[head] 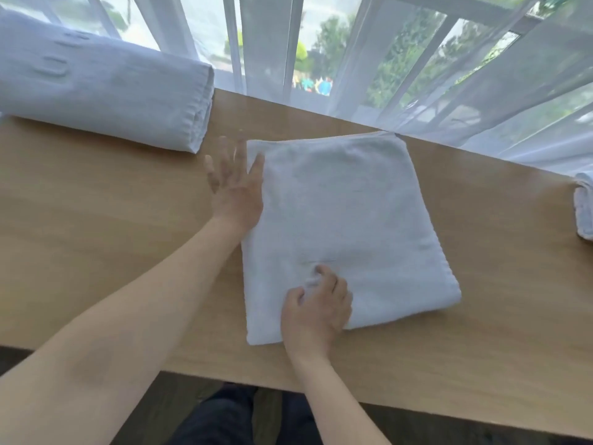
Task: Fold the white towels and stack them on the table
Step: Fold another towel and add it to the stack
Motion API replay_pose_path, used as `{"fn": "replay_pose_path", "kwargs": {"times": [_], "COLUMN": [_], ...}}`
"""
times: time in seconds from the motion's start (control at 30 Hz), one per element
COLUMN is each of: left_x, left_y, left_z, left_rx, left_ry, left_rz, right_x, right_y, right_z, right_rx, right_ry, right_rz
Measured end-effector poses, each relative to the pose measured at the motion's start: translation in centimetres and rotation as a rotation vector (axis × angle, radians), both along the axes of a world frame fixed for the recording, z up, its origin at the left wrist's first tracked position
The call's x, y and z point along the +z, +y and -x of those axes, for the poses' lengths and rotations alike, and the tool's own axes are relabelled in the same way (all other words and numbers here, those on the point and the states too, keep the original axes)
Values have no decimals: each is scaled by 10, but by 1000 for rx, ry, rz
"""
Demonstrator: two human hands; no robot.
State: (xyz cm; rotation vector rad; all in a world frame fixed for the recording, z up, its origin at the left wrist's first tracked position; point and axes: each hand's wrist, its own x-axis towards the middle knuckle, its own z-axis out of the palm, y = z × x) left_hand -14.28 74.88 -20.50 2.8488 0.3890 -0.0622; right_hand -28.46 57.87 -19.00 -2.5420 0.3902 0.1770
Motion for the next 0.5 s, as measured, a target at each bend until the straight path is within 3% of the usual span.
{"fn": "replay_pose_path", "kwargs": {"times": [0.07,0.13,0.23,0.4,0.5], "left_x": [10,10,-13,-19,-19], "left_y": [-36,-74,-94,-92,-92], "left_z": [17,52,75,49,44], "left_rx": [-16,-101,-211,-225,-232], "left_ry": [-81,-34,155,132,115], "left_rz": [126,183,41,-36,-58], "right_x": [6,7,-5,-26,-30], "right_y": [-6,-22,-47,-89,-107], "right_z": [-12,-36,-76,-140,-186], "right_rx": [59,119,350,694,743], "right_ry": [-7,-68,-226,-73,-83], "right_rz": [-232,-276,-3,258,328]}}
